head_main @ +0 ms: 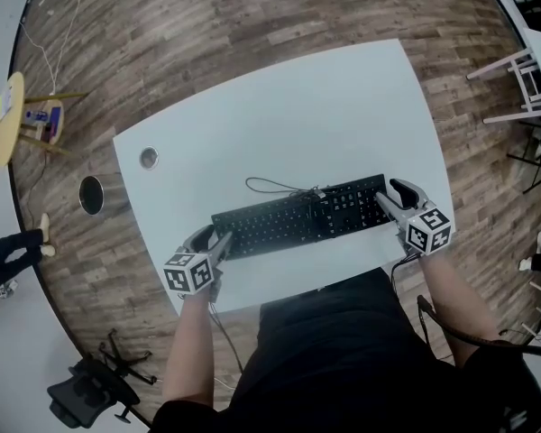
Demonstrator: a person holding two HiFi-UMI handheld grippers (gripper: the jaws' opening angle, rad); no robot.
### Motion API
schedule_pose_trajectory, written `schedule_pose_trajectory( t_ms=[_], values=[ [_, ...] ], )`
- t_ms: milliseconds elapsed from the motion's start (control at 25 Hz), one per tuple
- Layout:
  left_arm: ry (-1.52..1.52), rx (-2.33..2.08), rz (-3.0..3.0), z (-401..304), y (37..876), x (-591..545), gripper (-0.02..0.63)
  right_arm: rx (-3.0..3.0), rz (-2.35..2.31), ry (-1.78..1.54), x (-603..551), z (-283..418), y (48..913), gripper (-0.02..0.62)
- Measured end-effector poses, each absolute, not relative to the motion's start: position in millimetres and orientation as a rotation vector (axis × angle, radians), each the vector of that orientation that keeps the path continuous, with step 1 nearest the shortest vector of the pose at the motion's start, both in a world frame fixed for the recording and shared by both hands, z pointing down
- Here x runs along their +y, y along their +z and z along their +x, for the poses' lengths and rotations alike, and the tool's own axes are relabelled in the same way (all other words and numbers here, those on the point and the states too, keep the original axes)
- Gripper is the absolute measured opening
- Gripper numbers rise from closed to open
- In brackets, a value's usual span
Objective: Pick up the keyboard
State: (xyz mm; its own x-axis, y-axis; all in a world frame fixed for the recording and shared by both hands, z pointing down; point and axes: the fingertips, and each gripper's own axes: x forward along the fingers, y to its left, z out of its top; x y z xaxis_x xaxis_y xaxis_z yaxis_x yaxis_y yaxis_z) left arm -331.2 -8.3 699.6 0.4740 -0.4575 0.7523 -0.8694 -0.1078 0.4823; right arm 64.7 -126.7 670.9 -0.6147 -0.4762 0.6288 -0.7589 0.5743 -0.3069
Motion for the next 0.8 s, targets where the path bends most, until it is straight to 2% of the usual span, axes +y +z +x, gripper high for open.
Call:
schedule_pose_trajectory(
  t_ms=[800],
  values=[
    [0.489, -1.137, 1.691, -333.7, 701.1, -7.7, 0.258, -2.306, 0.92, 0.935, -124.9, 59.0, 686.3, 0.216]
  ],
)
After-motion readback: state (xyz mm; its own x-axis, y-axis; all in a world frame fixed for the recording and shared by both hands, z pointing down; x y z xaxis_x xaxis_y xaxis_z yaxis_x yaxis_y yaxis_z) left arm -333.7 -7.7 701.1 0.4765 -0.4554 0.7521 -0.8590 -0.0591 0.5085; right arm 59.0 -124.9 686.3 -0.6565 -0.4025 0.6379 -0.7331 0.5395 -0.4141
